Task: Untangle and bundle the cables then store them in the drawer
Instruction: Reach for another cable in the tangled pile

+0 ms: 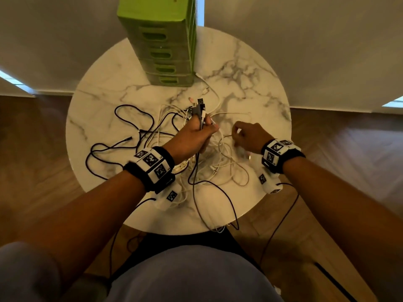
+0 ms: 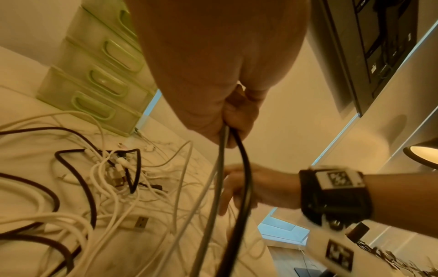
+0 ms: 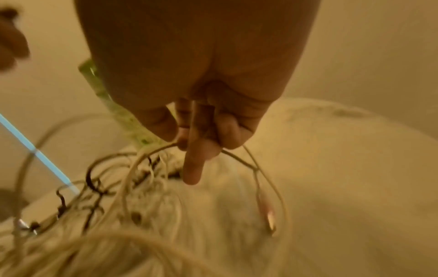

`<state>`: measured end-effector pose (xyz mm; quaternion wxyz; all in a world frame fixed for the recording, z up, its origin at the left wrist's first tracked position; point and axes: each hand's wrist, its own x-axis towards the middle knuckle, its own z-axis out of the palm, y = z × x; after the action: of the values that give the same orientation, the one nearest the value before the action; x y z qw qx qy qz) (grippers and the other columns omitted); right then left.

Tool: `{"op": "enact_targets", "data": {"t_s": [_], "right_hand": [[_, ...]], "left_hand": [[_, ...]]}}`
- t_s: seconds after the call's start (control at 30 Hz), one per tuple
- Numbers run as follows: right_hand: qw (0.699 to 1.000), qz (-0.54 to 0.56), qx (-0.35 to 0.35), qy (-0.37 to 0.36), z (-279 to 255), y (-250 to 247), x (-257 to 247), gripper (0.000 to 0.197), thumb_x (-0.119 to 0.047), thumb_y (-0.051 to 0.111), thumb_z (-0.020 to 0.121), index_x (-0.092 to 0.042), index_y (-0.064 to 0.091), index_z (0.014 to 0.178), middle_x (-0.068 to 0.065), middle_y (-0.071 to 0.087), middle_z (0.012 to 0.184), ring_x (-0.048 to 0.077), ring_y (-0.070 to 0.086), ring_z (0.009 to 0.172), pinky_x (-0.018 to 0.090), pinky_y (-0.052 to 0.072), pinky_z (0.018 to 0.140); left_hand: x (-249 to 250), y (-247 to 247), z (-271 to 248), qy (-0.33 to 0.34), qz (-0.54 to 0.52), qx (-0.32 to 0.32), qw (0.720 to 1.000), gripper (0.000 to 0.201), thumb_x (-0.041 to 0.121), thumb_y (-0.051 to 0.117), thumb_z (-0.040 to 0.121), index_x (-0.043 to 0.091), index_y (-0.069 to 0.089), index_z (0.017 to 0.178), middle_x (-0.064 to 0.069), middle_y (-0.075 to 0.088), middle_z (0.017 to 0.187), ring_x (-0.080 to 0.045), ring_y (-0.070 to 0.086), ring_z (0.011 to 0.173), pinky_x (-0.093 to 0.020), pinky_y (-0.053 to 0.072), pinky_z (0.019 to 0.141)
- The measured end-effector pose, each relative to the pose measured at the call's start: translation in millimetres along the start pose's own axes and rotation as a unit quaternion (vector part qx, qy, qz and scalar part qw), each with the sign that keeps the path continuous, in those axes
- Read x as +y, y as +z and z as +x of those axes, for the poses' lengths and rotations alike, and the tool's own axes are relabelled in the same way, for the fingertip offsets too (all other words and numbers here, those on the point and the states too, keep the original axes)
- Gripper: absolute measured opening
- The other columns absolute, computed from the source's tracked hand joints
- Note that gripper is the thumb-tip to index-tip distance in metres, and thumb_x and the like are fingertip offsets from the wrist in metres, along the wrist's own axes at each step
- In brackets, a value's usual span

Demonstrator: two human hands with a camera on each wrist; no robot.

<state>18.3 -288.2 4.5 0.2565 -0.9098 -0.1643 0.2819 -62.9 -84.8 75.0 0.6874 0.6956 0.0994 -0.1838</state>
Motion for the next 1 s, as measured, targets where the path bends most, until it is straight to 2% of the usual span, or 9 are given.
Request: {"op": "enact_targets", "data": {"t_s": [0.07,0.17,0.27,0.4,0.57,0.67,0.8,0.9,1.0], "right_hand": [[0.999,0.042,0.028,-0.014,-6,-23,-14,0.017,-0.035,0.057,0.095,-0.02,0.064,0.09,-0.003,0.076,0.076,0.012,0.069,0.062,0.028,0.055,0.071],[0.994,0.03,0.096,-0.046,-13,-52,-32,0.021,-0.043,0.066,0.089,-0.023,0.064,0.081,-0.006,0.074,0.069,0.006,0.069,0.068,0.027,0.054,0.076],[0.987,0.047,0.123,-0.092,-24,-71,-53,0.012,-0.028,0.068,0.089,-0.021,0.059,0.092,-0.003,0.075,0.077,0.01,0.07,0.075,0.036,0.056,0.081],[0.953,0.196,0.178,-0.144,-45,-92,-93,0.021,-0.013,0.057,0.099,-0.012,0.04,0.11,0.005,0.076,0.087,0.014,0.074,0.082,0.033,0.059,0.079],[0.904,0.337,0.191,-0.178,-66,-92,-129,0.018,-0.01,0.055,0.101,-0.009,0.05,0.118,0.019,0.07,0.092,0.033,0.072,0.077,0.044,0.061,0.073],[0.918,0.325,0.153,-0.166,-71,-62,-135,0.012,-0.007,0.057,0.099,-0.008,0.054,0.111,0.016,0.071,0.087,0.028,0.071,0.07,0.039,0.059,0.067],[0.945,0.26,0.116,-0.163,-76,-15,-141,0.011,-0.011,0.061,0.097,-0.009,0.058,0.108,0.009,0.074,0.085,0.023,0.072,0.068,0.031,0.056,0.065],[0.957,0.216,0.105,-0.163,-79,8,-149,0.011,-0.021,0.056,0.101,-0.011,0.058,0.105,0.004,0.074,0.081,0.02,0.07,0.065,0.025,0.052,0.063],[0.968,0.176,0.107,-0.147,-78,21,-155,0.022,-0.028,0.044,0.106,-0.012,0.057,0.101,0.003,0.069,0.072,0.015,0.065,0.057,0.028,0.05,0.061]], "left_hand": [[-3,-4,0,-0.002,0.004,0.008,1.0,0.022,0.012,0.049,0.105,0.02,0.036,0.09,0.001,0.033,0.053,-0.015,0.03,0.044,-0.026,0.031,0.044],[-5,-10,-1,-0.007,0.005,0.017,1.0,0.024,0.016,0.052,0.104,0.021,0.036,0.087,-0.004,0.034,0.059,-0.017,0.032,0.048,-0.026,0.033,0.046],[-5,-16,-5,-0.008,-0.001,0.014,1.0,0.021,0.017,0.052,0.104,0.02,0.037,0.09,-0.007,0.035,0.06,-0.019,0.033,0.049,-0.026,0.034,0.045],[-7,-24,-10,-0.007,-0.006,0.006,1.0,0.018,0.016,0.051,0.104,0.019,0.039,0.093,-0.004,0.033,0.062,-0.012,0.032,0.047,-0.024,0.032,0.047],[-2,-33,-17,0.015,-0.094,0.007,0.995,0.021,0.026,0.049,0.106,0.022,0.042,0.087,0.003,0.031,0.065,-0.01,0.027,0.053,-0.023,0.024,0.05],[12,-38,-22,0.026,-0.2,0.011,0.979,0.022,0.039,0.045,0.106,0.02,0.049,0.097,0.008,0.025,0.064,-0.009,0.02,0.055,-0.027,0.015,0.054],[25,-46,-26,0.035,-0.226,0.027,0.973,0.038,0.05,0.047,0.102,0.014,0.055,0.109,0.007,0.025,0.062,-0.008,0.024,0.051,-0.025,0.019,0.053],[24,-52,-29,0.063,-0.188,0.036,0.98,0.026,0.036,0.05,0.105,0.013,0.059,0.113,0.008,0.027,0.06,-0.008,0.026,0.05,-0.022,0.029,0.048],[19,-56,-32,0.083,-0.206,0.031,0.975,0.019,0.026,0.044,0.108,0.011,0.056,0.107,0.009,0.025,0.058,-0.007,0.022,0.049,-0.019,0.03,0.046]]}}
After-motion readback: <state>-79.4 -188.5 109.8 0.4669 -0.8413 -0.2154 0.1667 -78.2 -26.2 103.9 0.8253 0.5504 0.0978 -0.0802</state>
